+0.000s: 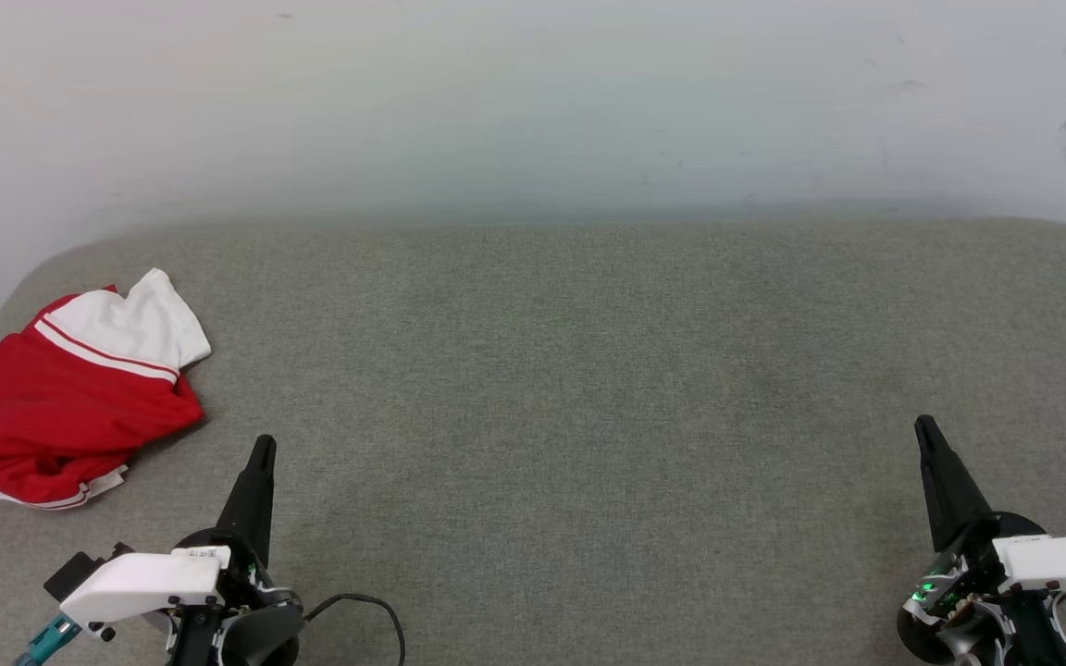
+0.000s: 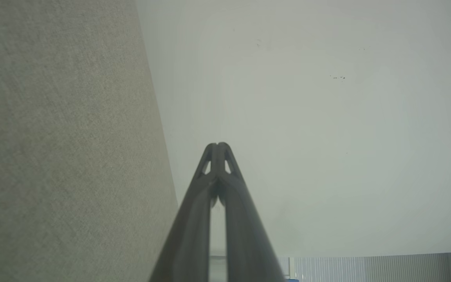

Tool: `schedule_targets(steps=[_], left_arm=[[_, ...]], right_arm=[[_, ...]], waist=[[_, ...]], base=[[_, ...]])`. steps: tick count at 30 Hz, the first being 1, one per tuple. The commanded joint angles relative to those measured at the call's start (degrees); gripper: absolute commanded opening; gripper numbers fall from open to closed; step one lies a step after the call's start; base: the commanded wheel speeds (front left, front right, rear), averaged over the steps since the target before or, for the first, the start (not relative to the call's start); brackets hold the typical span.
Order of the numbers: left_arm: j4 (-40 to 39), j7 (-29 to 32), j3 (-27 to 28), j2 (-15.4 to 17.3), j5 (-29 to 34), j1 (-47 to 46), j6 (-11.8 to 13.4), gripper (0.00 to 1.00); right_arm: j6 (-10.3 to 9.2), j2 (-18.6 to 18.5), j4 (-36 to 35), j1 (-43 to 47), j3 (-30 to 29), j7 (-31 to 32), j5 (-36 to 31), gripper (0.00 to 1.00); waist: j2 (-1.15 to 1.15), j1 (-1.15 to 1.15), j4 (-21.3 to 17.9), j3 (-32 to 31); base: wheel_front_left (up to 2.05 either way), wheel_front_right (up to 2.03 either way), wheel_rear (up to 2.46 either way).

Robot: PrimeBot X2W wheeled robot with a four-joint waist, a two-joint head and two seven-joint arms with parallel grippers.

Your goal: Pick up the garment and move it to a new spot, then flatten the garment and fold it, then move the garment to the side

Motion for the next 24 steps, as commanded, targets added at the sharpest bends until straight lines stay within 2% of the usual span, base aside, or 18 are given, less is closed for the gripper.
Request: schedule_targets(steps=[1, 24], left_arm=[[-0.10, 0.08, 0.14, -0.08, 0.05, -0.35, -0.27, 0.00], [-0.10, 0.08, 0.14, -0.08, 0.05, -0.35, -0.26, 0.00]], right_arm=[[-0.02, 0.09, 0.01, -0.72, 0.03, 0.03, 0.22, 0.00], [-0.02, 0.09, 0.01, -0.72, 0.03, 0.03, 0.22, 0.00]], waist=[[0.00, 0.00, 0.00, 0.00], [0.00, 0.00, 0.00, 0.00]], base=[[0.00, 0.00, 0.00], [0.00, 0.00, 0.00]])
